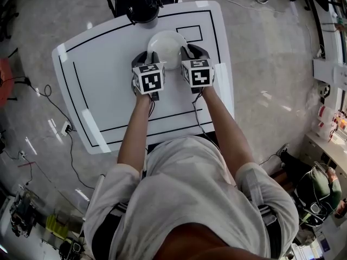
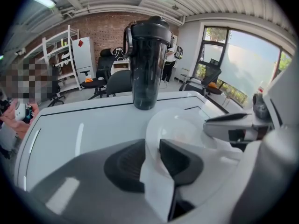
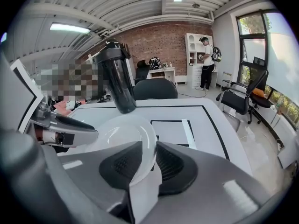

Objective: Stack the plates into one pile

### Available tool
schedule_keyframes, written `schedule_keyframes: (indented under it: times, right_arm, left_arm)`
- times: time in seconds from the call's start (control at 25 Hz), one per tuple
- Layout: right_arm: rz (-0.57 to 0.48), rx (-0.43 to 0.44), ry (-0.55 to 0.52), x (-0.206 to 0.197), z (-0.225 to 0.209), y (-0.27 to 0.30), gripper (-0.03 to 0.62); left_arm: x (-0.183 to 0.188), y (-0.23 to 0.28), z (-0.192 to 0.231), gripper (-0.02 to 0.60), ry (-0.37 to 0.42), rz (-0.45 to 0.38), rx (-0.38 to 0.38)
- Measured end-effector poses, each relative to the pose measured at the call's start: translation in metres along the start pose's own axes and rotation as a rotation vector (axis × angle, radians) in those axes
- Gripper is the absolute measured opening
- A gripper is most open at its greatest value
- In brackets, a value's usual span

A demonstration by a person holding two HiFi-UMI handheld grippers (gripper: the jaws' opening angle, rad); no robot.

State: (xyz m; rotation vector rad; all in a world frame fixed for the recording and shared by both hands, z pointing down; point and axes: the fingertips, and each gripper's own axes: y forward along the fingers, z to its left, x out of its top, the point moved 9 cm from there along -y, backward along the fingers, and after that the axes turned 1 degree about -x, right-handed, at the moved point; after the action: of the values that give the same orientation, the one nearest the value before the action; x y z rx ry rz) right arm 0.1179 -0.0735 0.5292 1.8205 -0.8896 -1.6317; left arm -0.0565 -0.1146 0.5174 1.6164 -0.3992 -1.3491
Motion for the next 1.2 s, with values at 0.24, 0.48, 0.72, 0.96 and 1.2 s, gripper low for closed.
schedule_keyframes:
  times: [0.24,0.48,0.72,0.96,1.2]
  right_arm:
    - [-0.033,-0.007,-0.021,0.004,0.005,-0.016,0.12]
    - [-0.159,-0.029,-0.017,-0.002,0.015,-0.052,0.02]
    - [-0.268,-0.01,-0.015,0.001,0.04,-0.07,0.0]
    - [-0.387,0.051,-0.123,0.008,0.055,-0.109,0.0]
    - [-0.523,0.134,-0.148,0.009,0.048,-0.17,0.0]
  left_arm:
    - [-0.003,-0.02,0.008,0.095,-0.065,-0.037,-0.026]
    - [-0.008,-0.054,-0.011,0.003,-0.051,-0.159,-0.094]
    - [-0.013,-0.081,-0.015,0.003,-0.034,-0.239,-0.126]
    - [-0.013,-0.123,-0.028,0.003,-0.053,-0.388,-0.083]
    - [-0.025,-0.183,-0.054,0.003,-0.019,-0.534,0.019]
